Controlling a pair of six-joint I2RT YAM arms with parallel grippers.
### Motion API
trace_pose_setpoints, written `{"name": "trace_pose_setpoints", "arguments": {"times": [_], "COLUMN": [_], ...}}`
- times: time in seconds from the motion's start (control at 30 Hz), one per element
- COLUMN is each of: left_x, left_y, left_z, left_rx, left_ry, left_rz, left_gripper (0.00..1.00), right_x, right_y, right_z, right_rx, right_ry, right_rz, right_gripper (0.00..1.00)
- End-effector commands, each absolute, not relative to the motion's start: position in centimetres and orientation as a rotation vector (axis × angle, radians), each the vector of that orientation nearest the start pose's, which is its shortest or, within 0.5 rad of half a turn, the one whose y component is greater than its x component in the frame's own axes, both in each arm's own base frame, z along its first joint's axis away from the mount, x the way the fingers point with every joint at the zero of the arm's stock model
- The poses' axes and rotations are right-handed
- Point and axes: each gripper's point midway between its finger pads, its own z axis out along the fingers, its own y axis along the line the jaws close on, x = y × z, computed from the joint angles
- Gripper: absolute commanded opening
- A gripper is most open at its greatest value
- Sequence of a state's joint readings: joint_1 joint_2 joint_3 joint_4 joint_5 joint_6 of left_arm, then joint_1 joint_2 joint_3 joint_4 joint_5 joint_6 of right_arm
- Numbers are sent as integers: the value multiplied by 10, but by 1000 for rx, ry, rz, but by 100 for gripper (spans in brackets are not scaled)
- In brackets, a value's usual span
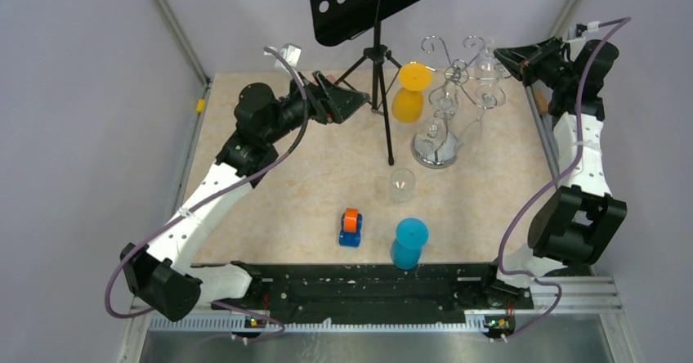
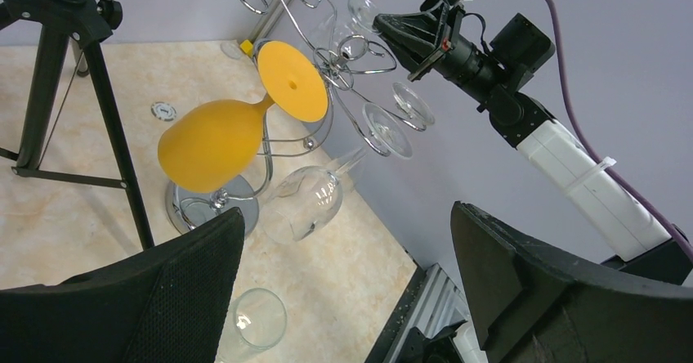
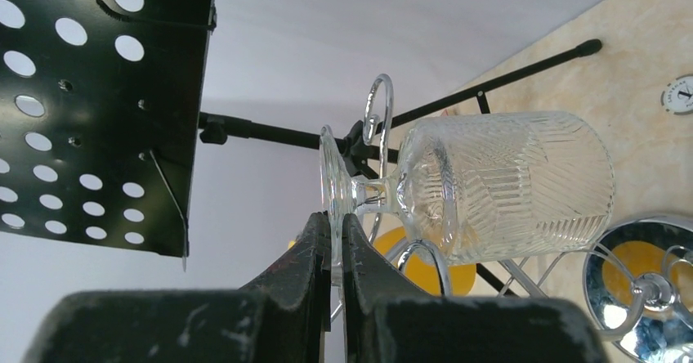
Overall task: Place the wine glass upside down on the wine glass rack
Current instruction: Turn the wine glass upside down at the wine rack.
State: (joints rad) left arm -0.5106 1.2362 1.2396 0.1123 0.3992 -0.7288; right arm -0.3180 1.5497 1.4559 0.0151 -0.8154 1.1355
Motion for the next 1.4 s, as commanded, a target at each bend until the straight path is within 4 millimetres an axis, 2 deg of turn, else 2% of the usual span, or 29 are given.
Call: {"name": "trace_pose_setpoints", "arguments": {"times": [0.0, 0.77, 1.17, 1.37], "left_x": [298, 299, 297, 297], "left_y": [-273, -271, -271, -270], "left_z": [439, 436, 428, 430], "left_rx": [186, 198, 194, 202], "left_ry": [1515, 1528, 1561, 1554], "left_rz": [-1282, -1247, -1254, -1247], "left_gripper": [99, 99, 99, 99], "right_x": [442, 435, 430, 427], "right_y": [22, 34, 36, 37], "right_z": [431, 423, 428, 426], "right_rx": [447, 453, 449, 450], "right_ry": [1619, 1675, 1673, 1691], "right_rz": [1245, 1245, 1241, 1231], "right_gripper": [0, 0, 0, 0]}}
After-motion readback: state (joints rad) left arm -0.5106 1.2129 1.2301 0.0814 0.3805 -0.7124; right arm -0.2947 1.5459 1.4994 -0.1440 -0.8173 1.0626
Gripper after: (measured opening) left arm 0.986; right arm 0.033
